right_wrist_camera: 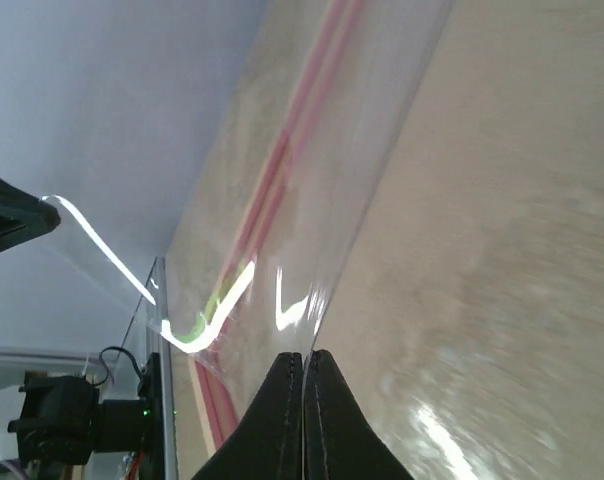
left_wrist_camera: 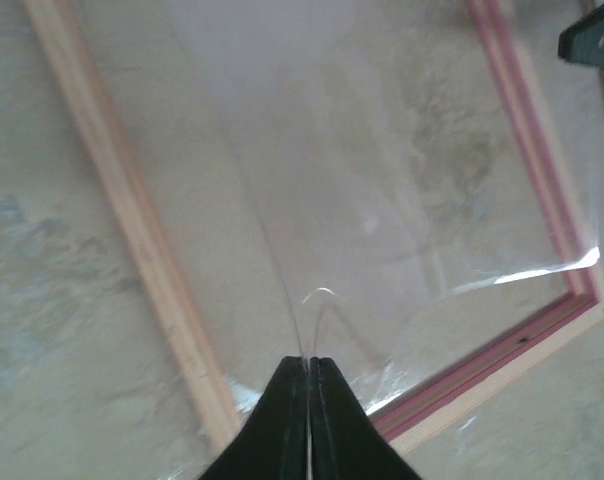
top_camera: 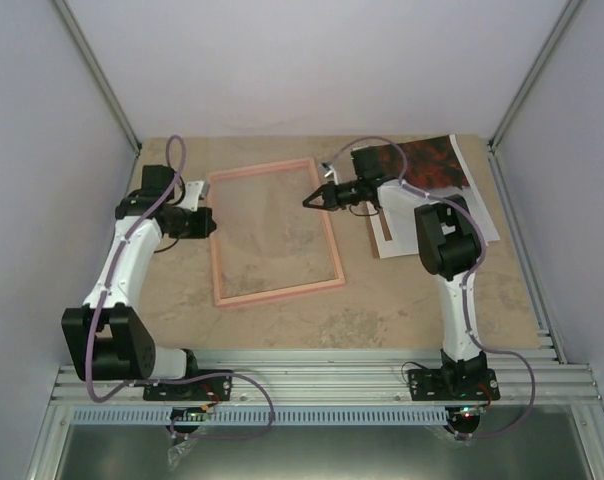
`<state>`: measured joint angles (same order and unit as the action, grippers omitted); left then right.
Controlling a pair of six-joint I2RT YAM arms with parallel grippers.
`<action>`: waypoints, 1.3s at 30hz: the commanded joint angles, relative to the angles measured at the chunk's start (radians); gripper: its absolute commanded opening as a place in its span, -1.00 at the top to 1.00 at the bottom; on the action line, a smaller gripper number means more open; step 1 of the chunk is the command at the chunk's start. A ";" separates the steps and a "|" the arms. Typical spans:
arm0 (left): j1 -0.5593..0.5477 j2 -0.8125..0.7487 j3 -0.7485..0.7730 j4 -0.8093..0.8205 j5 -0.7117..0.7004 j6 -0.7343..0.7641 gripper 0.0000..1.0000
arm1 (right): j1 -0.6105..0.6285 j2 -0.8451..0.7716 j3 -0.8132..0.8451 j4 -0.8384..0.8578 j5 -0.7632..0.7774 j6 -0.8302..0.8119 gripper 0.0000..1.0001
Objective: Put the photo into the frame
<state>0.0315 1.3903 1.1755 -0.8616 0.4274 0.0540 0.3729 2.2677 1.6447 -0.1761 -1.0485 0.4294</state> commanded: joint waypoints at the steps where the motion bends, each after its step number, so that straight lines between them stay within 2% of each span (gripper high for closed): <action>1: 0.012 -0.099 -0.049 -0.041 -0.151 0.079 0.83 | 0.086 0.039 0.061 -0.035 -0.012 -0.043 0.99; 3: 0.016 -0.124 -0.068 -0.070 -0.218 0.120 0.51 | 0.111 0.065 0.087 -0.048 0.004 -0.056 0.99; 5: 0.075 -0.139 -0.058 -0.088 -0.242 0.143 -0.30 | 0.129 0.097 0.101 -0.051 0.021 -0.057 0.99; 6: 0.123 -0.144 -0.045 -0.091 -0.213 0.148 -0.57 | 0.133 0.116 0.109 -0.057 0.025 -0.051 0.99; 8: 0.199 -0.143 -0.015 -0.093 -0.166 0.153 -0.90 | 0.141 0.144 0.113 -0.058 0.042 -0.041 0.99; 9: 0.231 -0.137 -0.003 -0.094 -0.139 0.156 -0.97 | 0.142 0.153 0.109 -0.052 0.048 -0.036 0.99; 15: 0.338 -0.066 -0.026 -0.034 -0.044 0.096 -0.98 | 0.144 0.166 0.089 -0.053 0.059 -0.031 0.99; 24: 0.340 0.097 -0.068 0.143 -0.028 -0.029 -0.98 | 0.119 0.063 -0.022 -0.091 0.108 -0.003 0.99; 27: 0.341 0.142 -0.067 0.173 -0.051 -0.039 -0.98 | 0.095 0.035 0.010 -0.143 0.157 -0.027 0.99; 31: 0.341 0.188 -0.044 0.172 -0.026 -0.042 -0.96 | 0.066 0.029 0.047 -0.170 0.106 -0.009 0.99; 34: 0.341 0.226 -0.037 0.180 0.023 -0.037 -0.86 | 0.064 0.026 0.041 -0.190 0.082 -0.020 0.99; 39: 0.340 0.332 -0.018 0.198 0.130 -0.090 -0.54 | 0.044 0.028 0.014 -0.222 0.010 -0.029 0.99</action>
<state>0.3676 1.6611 1.1309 -0.6960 0.4511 -0.0002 0.4202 2.3234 1.6726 -0.3447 -0.9619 0.4156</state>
